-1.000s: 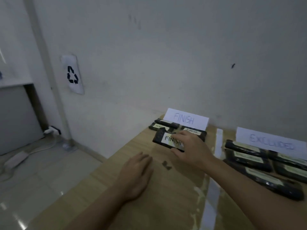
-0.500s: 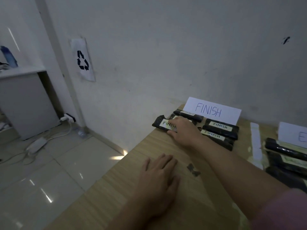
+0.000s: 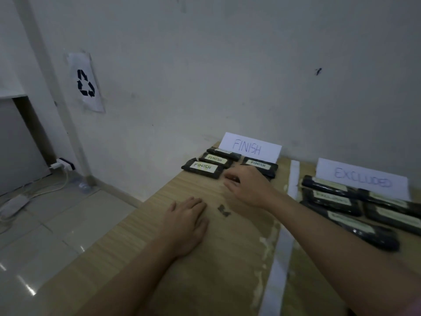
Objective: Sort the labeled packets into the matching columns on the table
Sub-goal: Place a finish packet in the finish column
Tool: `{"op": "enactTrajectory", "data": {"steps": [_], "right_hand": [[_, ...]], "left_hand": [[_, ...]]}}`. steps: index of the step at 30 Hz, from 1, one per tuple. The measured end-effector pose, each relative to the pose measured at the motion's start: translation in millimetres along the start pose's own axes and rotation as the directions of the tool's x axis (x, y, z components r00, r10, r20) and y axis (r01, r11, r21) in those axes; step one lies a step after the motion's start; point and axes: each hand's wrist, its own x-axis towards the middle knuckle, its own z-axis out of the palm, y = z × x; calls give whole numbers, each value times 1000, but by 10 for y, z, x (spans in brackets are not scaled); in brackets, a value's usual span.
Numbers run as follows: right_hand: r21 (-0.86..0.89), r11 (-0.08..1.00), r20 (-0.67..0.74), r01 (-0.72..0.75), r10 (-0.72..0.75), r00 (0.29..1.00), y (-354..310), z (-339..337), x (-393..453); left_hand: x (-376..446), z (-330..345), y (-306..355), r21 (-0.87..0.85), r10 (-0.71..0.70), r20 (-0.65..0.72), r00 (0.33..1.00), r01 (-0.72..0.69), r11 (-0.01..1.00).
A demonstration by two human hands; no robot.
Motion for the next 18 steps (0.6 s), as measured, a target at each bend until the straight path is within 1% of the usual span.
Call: {"op": "enactTrajectory", "data": {"steps": [4, 7, 9, 12, 15, 18], "right_hand": [[10, 1000, -17, 12, -12, 1000, 17, -293, -470], [-12, 1000, -37, 21, -22, 999, 22, -532, -804], [-31, 999, -58, 12, -14, 998, 36, -699, -1040], [-48, 999, -96, -23, 18, 995, 69, -976, -1449], [-67, 996, -151, -60, 50, 987, 112, -1276, -1916], [-101, 986, -214, -133, 109, 971, 228, -1569, -2407]], "left_hand": [[-69, -52, 219, 1, 93, -77, 993, -93, 996], [-159, -110, 608, -91, 138, -125, 983, -150, 985], [-206, -143, 898, -118, 191, -126, 973, -206, 971], [-262, -176, 1327, -126, 328, -112, 938, -341, 932], [-339, -210, 1780, -126, 433, -114, 894, -445, 887], [-418, -192, 2206, -89, 546, -109, 830, -556, 827]]}}
